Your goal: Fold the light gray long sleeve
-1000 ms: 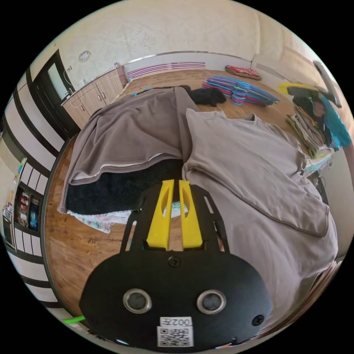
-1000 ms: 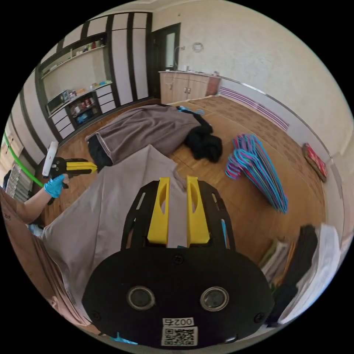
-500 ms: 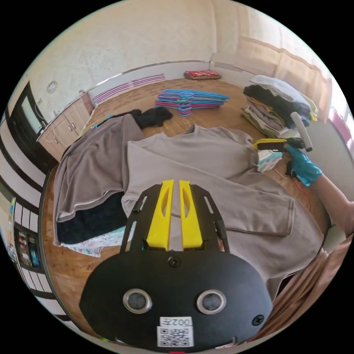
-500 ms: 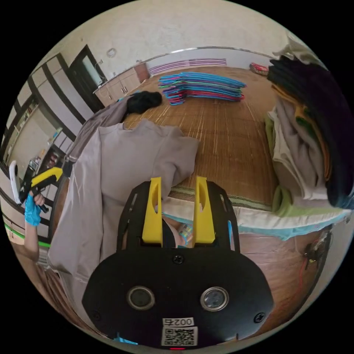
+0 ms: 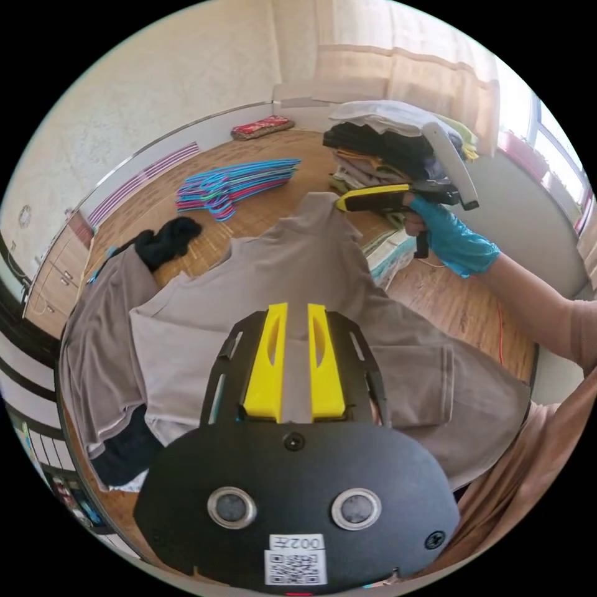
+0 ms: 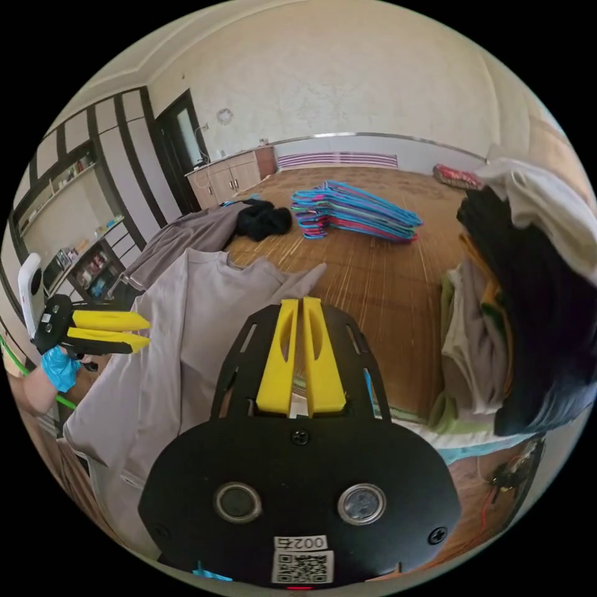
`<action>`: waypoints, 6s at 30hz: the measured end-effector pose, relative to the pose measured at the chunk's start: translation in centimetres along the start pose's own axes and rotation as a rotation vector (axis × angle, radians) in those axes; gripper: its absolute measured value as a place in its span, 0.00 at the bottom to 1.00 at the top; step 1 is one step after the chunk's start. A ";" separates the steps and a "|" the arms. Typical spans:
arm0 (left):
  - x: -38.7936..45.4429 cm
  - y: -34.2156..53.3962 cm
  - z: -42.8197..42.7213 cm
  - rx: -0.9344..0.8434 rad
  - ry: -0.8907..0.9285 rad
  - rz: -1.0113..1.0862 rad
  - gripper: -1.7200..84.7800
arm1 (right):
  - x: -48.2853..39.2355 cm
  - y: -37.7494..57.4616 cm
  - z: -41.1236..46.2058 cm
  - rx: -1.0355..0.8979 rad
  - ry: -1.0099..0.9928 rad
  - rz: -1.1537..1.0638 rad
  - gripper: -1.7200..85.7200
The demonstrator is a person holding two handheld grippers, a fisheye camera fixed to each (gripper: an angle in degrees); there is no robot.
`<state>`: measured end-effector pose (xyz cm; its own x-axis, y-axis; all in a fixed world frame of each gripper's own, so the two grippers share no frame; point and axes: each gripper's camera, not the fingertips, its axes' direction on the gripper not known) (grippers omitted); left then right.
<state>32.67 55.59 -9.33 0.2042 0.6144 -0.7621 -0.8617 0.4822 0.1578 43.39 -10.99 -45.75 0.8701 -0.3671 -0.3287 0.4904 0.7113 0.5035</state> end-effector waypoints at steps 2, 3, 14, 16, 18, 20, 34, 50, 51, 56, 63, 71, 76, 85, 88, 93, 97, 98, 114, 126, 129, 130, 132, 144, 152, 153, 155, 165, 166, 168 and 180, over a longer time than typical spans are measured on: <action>0.4 -1.3 0.9 0.017 0.055 0.016 0.09 | -1.6 -1.4 -1.5 -0.004 0.011 -0.044 0.02; 0.6 -2.2 1.5 0.026 0.088 0.023 0.11 | -2.6 -2.2 -2.4 -0.008 0.012 -0.060 0.02; 1.1 -5.7 4.6 0.058 0.015 -0.054 0.15 | -12.4 -4.3 -9.5 0.030 -0.293 -0.221 0.05; 0.8 -4.8 4.6 0.080 0.005 -0.082 0.11 | -13.9 -4.3 -10.1 0.028 -0.334 -0.248 0.06; 0.7 -4.0 4.6 0.090 -0.012 -0.089 0.07 | -15.8 -4.3 -10.7 0.012 -0.359 -0.298 0.08; 0.5 -3.2 4.6 0.091 -0.034 -0.113 0.04 | -17.1 -4.2 -11.2 -0.004 -0.357 -0.339 0.09; -3.3 0.4 4.7 0.118 0.019 -0.331 0.02 | -21.1 -1.2 -8.1 -0.109 -0.252 -0.286 0.16; -1.1 -2.4 5.8 0.119 0.016 -0.139 0.06 | -20.5 -6.9 -15.0 0.034 -0.044 -0.180 0.02; -0.6 -2.9 6.2 0.111 0.016 -0.113 0.07 | -19.9 -7.4 -16.6 0.064 -0.005 -0.157 0.02; 0.8 -4.2 7.7 0.100 0.036 -0.045 0.10 | -17.4 -8.3 -23.3 0.156 0.196 -0.088 0.02; 0.1 -5.3 10.8 0.047 0.036 -0.060 0.11 | -14.1 -5.8 -28.7 0.111 0.404 -0.035 0.03; -2.7 -7.8 15.1 -0.023 -0.026 -0.115 0.11 | -7.0 -1.6 -25.3 -0.154 0.213 0.069 0.16; -4.4 -10.8 18.1 -0.033 -0.047 -0.122 0.11 | -2.8 0.2 -24.0 -0.154 0.142 0.163 0.18; -7.2 -15.7 25.3 -0.108 -0.027 -0.189 0.09 | 1.6 -1.3 -26.5 -0.080 0.143 0.260 0.06; -7.8 -16.7 27.0 -0.138 -0.067 -0.186 0.09 | 1.3 -1.7 -32.9 0.065 0.272 0.255 0.05; -8.8 -17.7 28.9 -0.153 -0.115 -0.203 0.11 | 0.6 -0.1 -40.4 0.072 0.473 0.155 0.06; -9.6 -18.4 30.0 -0.156 -0.085 -0.241 0.11 | 2.2 2.4 -39.2 -0.075 0.457 0.133 0.09; -9.6 -18.5 30.1 -0.157 -0.084 -0.242 0.11 | 3.3 3.2 -38.7 -0.109 0.398 0.168 0.11; -4.2 -20.7 30.6 -0.100 -0.015 -0.120 0.09 | 13.3 7.3 -40.4 0.092 -0.038 0.595 0.06; -4.2 -21.7 33.3 -0.155 -0.048 -0.140 0.10 | 12.9 2.4 -52.6 0.070 0.553 0.192 0.02; -4.1 -22.0 33.4 -0.160 -0.047 -0.144 0.11 | 14.1 4.0 -50.9 -0.005 0.564 0.231 0.03; -4.1 -22.1 33.4 -0.164 -0.046 -0.142 0.11 | 14.5 4.4 -50.5 -0.013 0.549 0.256 0.03; -4.1 -22.2 33.3 -0.170 -0.047 -0.136 0.11 | 15.9 5.9 -49.1 -0.023 0.482 0.345 0.04; -1.1 -22.7 31.5 -0.146 0.019 -0.027 0.11 | 22.0 9.1 -42.9 -0.044 0.270 0.579 0.14; -0.9 -22.5 31.7 -0.173 0.020 -0.058 0.10 | 22.5 8.7 -44.5 0.113 0.117 0.637 0.10; -0.9 -22.5 31.6 -0.174 0.017 -0.064 0.10 | 22.3 8.6 -45.3 0.140 0.105 0.643 0.08; -0.9 -22.5 31.3 -0.176 0.003 -0.072 0.10 | 21.7 8.6 -46.9 0.189 0.107 0.654 0.06; -0.4 -22.1 28.7 -0.199 -0.051 -0.101 0.09 | 7.6 2.6 -56.6 0.256 0.370 0.307 0.03; -0.1 -21.9 27.7 -0.181 -0.061 -0.095 0.09 | 6.7 2.4 -56.7 0.257 0.380 0.290 0.03; 0.6 -21.5 26.0 -0.143 -0.054 -0.064 0.09 | 3.9 1.6 -57.1 0.273 0.391 0.244 0.03; 3.6 -16.2 21.3 -0.194 0.071 0.100 0.09 | -15.1 -5.6 -56.2 0.504 0.214 -0.001 0.03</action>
<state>57.21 63.29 -1.21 0.0860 0.6042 -0.7922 -0.9507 0.2874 0.1160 24.71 24.23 -88.50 0.8660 -0.2005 -0.4582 0.4998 0.3166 0.8062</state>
